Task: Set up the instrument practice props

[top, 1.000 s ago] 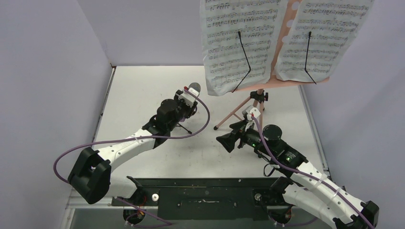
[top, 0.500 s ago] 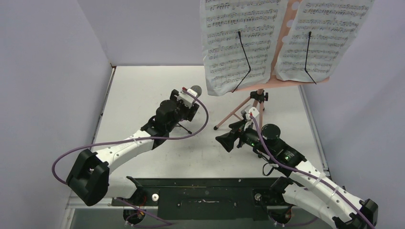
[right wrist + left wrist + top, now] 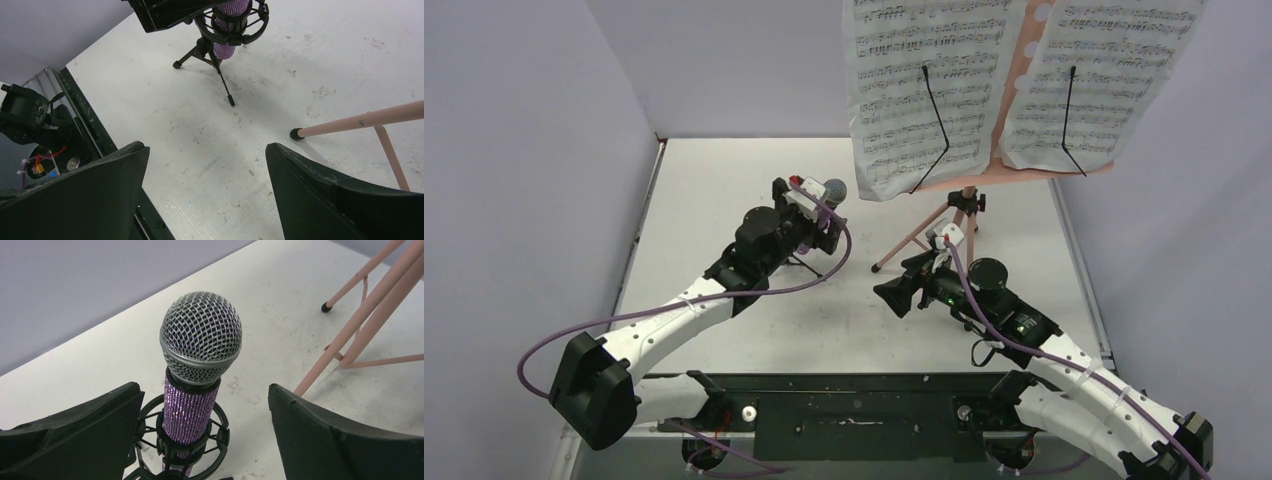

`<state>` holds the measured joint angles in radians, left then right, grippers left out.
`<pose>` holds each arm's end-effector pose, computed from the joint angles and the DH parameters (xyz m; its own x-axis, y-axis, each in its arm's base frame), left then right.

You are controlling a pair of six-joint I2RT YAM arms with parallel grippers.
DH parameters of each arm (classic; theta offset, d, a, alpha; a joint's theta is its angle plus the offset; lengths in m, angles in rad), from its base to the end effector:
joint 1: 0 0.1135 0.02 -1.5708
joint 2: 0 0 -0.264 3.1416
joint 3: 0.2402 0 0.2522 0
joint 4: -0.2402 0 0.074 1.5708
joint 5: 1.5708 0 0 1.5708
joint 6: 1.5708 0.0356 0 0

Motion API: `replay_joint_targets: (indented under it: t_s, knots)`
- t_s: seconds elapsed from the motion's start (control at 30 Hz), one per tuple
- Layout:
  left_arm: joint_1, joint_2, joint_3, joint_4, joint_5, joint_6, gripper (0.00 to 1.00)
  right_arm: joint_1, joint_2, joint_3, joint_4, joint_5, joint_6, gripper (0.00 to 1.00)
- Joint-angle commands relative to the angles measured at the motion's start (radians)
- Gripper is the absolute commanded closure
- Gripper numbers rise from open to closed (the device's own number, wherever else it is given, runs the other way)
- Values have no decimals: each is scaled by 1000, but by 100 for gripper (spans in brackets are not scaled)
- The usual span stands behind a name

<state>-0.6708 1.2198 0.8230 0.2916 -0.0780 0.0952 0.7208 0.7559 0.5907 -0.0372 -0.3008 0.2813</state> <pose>0.2267 -0.1764 0.3106 -0.0287 0.1438 -0.9892 0.5643 0.8191 0.1027 0.1322 0.1301 0.2918 -0.3806 0.0186 -0.9245 -0.7731 0.5422 0.3292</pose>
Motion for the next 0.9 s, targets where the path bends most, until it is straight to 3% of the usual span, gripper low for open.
replay_joint_targets:
  t_s: [0.0,0.23,0.5,0.7,0.87]
  knots:
    - [15,-28,78,16,35,-89,4,0,16,17,81,-10,13,10]
    - [24,7,135,66,76,-142,3,0,20,20,83,-17,16,10]
    - [30,93,231,80,3,-155,0,0,12,20,75,-12,17,10]
    - [32,160,324,-14,-90,-134,16,0,13,30,59,-6,7,10]
    - [34,158,295,-50,-105,-137,22,-1,14,25,77,-6,10,10]
